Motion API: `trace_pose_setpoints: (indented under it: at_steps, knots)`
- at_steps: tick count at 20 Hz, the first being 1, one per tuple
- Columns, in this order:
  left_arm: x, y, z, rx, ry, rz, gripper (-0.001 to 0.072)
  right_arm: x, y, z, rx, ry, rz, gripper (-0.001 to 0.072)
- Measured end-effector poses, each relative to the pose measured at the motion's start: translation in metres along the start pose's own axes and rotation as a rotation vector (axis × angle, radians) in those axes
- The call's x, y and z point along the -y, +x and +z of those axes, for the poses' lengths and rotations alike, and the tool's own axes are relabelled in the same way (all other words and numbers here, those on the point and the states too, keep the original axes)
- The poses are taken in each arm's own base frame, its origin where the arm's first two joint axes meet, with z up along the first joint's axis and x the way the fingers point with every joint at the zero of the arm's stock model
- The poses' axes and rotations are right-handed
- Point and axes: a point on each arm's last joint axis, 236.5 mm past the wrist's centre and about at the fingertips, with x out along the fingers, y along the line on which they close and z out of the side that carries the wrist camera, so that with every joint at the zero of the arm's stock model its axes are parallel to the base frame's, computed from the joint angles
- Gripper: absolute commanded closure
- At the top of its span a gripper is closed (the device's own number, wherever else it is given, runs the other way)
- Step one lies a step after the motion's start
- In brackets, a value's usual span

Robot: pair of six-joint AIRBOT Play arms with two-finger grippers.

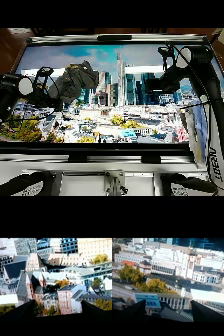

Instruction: Fold the shirts.

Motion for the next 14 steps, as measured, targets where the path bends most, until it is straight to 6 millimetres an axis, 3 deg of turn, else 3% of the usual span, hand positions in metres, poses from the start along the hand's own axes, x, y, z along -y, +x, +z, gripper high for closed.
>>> trace_pose_setpoints:
  at_steps: [10,12,13,14]
  knots:
    - [-0.002,0.042,0.029,0.042,-0.291,-0.006,0.0002,0.011,-0.001,0.021,0.088,-0.028,-0.047,0.0039]
    - [0.0,0.046,0.056,0.119,-0.333,-0.033,0.0204,0.011,-0.001,0.026,0.111,-0.032,-0.05,0.0039]
    - [-0.002,0.047,0.076,0.171,-0.352,-0.043,0.0193,0.012,-0.001,0.028,0.115,-0.032,-0.051,0.0039]
    - [-0.006,0.046,0.098,0.216,-0.369,-0.05,0.0074,0.011,-0.002,0.03,0.125,-0.033,-0.05,0.0039]
